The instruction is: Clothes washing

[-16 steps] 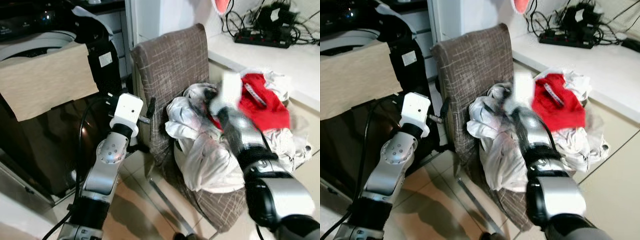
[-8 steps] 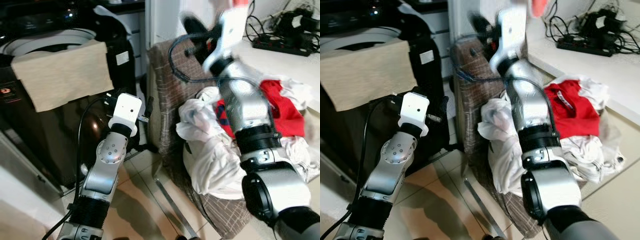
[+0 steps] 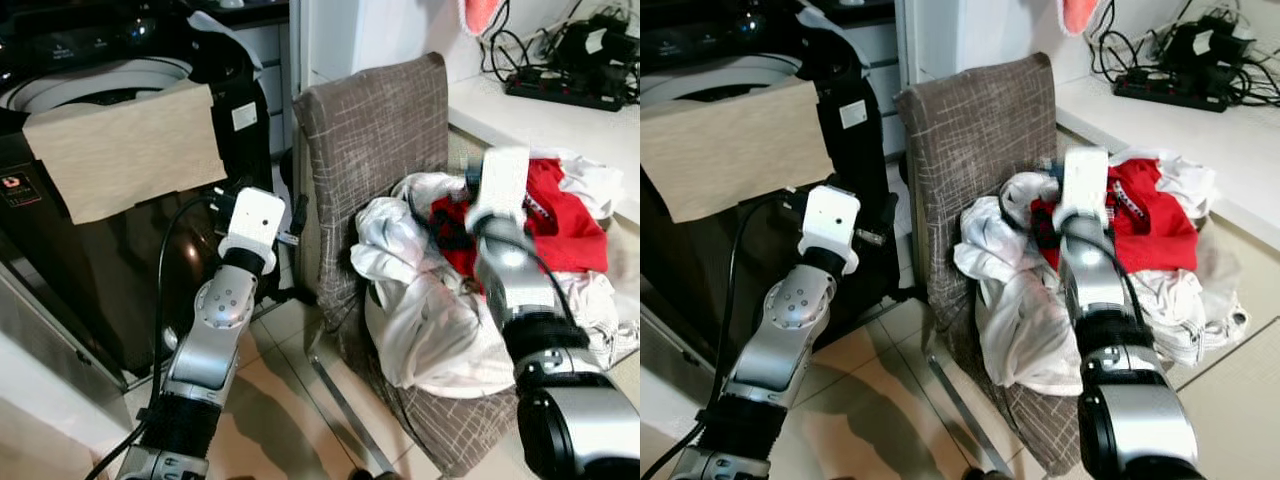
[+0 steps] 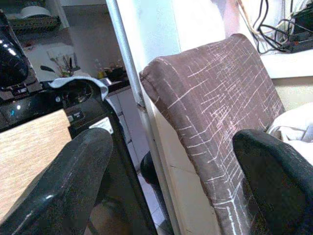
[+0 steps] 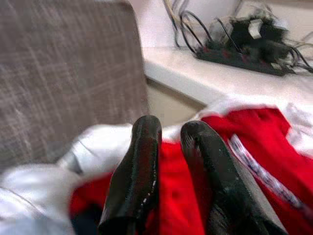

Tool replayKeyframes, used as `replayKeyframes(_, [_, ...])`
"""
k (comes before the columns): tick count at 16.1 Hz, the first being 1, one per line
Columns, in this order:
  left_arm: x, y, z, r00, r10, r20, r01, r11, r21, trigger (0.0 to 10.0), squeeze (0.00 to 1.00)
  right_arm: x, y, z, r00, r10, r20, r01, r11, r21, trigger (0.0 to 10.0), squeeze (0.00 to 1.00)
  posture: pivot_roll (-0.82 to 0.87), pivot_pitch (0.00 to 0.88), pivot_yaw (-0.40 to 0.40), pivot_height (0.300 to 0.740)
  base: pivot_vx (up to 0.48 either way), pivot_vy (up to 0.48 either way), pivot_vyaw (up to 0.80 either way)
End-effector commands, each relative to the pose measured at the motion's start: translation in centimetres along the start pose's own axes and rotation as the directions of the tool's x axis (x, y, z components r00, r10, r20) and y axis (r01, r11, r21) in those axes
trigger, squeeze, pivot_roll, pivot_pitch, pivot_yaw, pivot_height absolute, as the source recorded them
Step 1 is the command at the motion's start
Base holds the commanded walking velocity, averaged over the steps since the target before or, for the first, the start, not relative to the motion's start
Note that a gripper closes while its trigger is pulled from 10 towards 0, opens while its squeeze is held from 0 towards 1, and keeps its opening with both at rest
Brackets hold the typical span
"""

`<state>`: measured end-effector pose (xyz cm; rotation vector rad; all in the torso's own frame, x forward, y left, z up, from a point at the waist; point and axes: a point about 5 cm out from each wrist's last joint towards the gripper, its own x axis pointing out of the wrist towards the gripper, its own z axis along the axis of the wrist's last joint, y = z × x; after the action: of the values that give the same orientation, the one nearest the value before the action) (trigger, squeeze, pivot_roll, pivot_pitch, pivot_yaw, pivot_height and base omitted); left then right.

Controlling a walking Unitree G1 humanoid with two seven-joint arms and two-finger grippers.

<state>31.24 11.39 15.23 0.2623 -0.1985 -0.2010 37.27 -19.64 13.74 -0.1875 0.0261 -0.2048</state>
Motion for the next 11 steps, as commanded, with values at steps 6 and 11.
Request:
replayKeyframes(6, [0.1, 0.0, 0.2, 1.000, -0.018, 0.005, 0.018, 1.000, 0.001, 10.0, 0.00, -0.3, 0.5, -2.2, 0.989, -0.042, -0.142, 0.058, 0.992, 0.114, 10.0, 1.00, 0.03, 0.000, -0.017, 0.740, 0.000, 0.000, 0.00])
replayKeyframes(11, [0.2, 0.0, 0.2, 1.000, -0.025, 0.009, 0.025, 1.000, 0.007, 10.0, 0.00, 0.3, 0.3, -1.2, 0.992, -0.044, -0.120, 0.061, 0.989, 0.136, 10.0, 1.00, 0.03, 0.000, -0.013, 0.740, 0.000, 0.000, 0.00])
